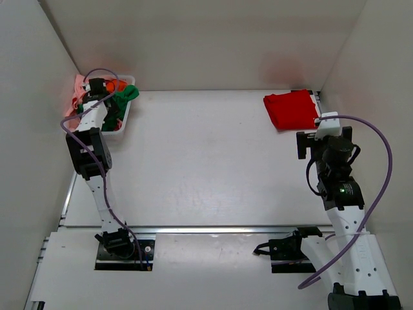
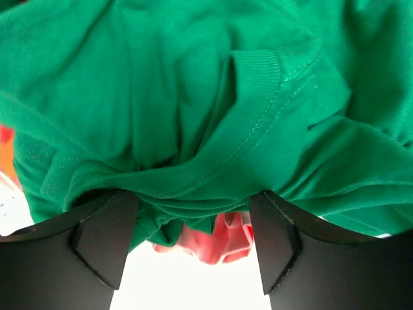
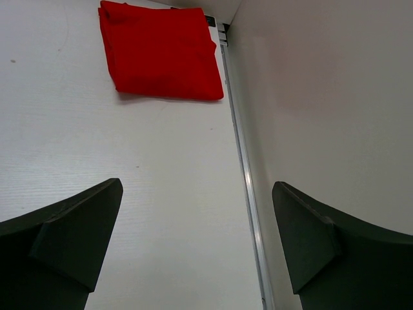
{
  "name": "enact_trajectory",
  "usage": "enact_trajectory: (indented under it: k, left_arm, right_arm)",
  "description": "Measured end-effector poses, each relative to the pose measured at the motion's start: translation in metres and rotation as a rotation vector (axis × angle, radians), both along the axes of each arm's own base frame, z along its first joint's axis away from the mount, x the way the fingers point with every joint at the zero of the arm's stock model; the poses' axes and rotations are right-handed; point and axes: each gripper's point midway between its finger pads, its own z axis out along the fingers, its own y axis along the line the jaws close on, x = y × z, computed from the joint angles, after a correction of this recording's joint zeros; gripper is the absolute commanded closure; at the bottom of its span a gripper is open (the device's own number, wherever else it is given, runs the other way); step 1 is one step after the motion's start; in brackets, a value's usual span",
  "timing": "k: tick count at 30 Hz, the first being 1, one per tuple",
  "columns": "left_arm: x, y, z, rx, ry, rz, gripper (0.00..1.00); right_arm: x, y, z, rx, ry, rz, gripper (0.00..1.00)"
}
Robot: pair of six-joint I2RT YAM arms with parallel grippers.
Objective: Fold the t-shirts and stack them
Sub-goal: Grab crumpled tshirt from bin with the left arm
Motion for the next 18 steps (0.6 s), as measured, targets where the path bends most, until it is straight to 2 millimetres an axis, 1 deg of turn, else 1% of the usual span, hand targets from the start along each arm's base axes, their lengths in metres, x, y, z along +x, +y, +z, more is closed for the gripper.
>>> enact_trajectory:
  k: [2, 3, 4, 5, 6, 7, 8, 10, 13, 15, 16, 17, 18]
  left_arm:
    - [0.004, 0.002, 0.0, 0.023, -0.021, -0.016, 0.16]
    - [0.008, 0.003, 0.002, 0.031, -0.033, -0.023, 0.16]
    - [0.01, 0.004, 0.004, 0.038, -0.045, -0.026, 0.19]
    - [0.012, 0.005, 0.005, 0.041, -0.053, -0.027, 0.35]
    - [0.015, 0.007, 0.008, 0.041, -0.068, -0.023, 0.44]
    - [0.017, 0.008, 0.009, 0.041, -0.078, -0.026, 0.6]
    - [0.021, 0.009, 0.011, 0.036, -0.094, -0.023, 0.78]
    - [0.025, 0.012, 0.014, 0.029, -0.118, -0.026, 1.0]
    - [0.029, 0.014, 0.018, 0.015, -0.143, -0.041, 1.0]
    - [0.034, 0.011, 0.027, 0.001, -0.166, -0.056, 1.0]
    - [0.038, 0.009, 0.036, -0.004, -0.186, -0.063, 1.0]
    - [0.045, 0.005, 0.053, -0.009, -0.229, -0.075, 1.0]
    - [0.049, 0.002, 0.065, -0.01, -0.256, -0.084, 1.0]
  right_arm:
    - [-0.001, 0.001, 0.001, -0.006, 0.014, 0.005, 0.01]
    - [-0.001, 0.001, 0.003, -0.01, 0.017, 0.006, 0.01]
    - [-0.001, 0.001, 0.006, -0.018, 0.022, 0.009, 0.01]
    - [-0.001, 0.0, 0.009, -0.024, 0.023, 0.01, 0.01]
    - [-0.001, 0.0, 0.012, -0.028, 0.026, 0.012, 0.01]
    - [-0.002, 0.0, 0.015, -0.033, 0.027, 0.014, 0.01]
    - [-0.002, 0.001, 0.018, -0.036, 0.026, 0.015, 0.01]
    - [-0.002, 0.001, 0.023, -0.04, 0.021, 0.016, 0.01]
    - [-0.003, 0.0, 0.024, -0.041, 0.026, 0.015, 0.01]
    - [-0.003, 0.002, 0.023, -0.037, 0.029, 0.017, 0.01]
    - [-0.003, 0.003, 0.023, -0.037, 0.031, 0.019, 0.0]
    - [-0.003, 0.006, 0.023, -0.038, 0.031, 0.024, 0.01]
    - [-0.002, 0.008, 0.023, -0.038, 0.031, 0.03, 0.01]
